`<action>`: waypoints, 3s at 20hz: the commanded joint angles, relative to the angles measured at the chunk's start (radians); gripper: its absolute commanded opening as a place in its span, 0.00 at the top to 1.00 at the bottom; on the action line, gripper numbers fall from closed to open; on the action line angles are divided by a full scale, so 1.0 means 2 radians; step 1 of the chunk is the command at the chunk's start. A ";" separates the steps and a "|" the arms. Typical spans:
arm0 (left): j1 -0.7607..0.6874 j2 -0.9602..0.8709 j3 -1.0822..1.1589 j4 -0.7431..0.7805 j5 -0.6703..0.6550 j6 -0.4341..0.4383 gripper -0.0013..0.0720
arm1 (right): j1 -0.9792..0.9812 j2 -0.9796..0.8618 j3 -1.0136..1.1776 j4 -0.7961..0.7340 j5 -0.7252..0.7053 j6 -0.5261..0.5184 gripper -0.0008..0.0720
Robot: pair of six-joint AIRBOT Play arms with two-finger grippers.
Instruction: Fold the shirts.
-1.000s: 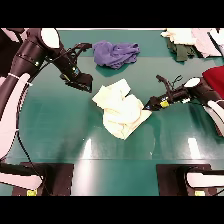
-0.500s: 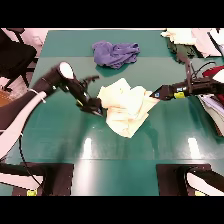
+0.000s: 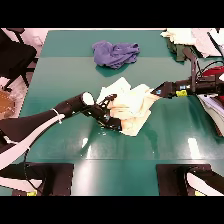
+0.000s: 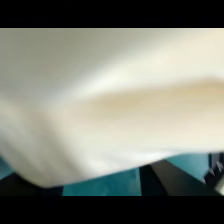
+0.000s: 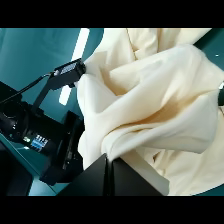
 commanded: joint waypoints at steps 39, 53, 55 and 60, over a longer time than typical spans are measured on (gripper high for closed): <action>-0.051 0.027 -0.001 0.038 0.078 -0.117 0.95 | -0.011 0.024 0.001 0.005 -0.028 0.016 0.95; -0.050 0.429 0.151 0.721 -0.093 -0.277 0.95 | -0.213 0.202 0.099 0.159 -0.113 -0.006 0.95; -0.050 0.429 0.209 0.725 -0.087 -0.257 0.95 | -0.214 0.232 0.142 0.158 -0.112 -0.005 0.95; -0.050 0.422 0.252 0.714 -0.110 -0.235 0.95 | -0.214 0.268 0.185 0.027 -0.038 0.081 0.96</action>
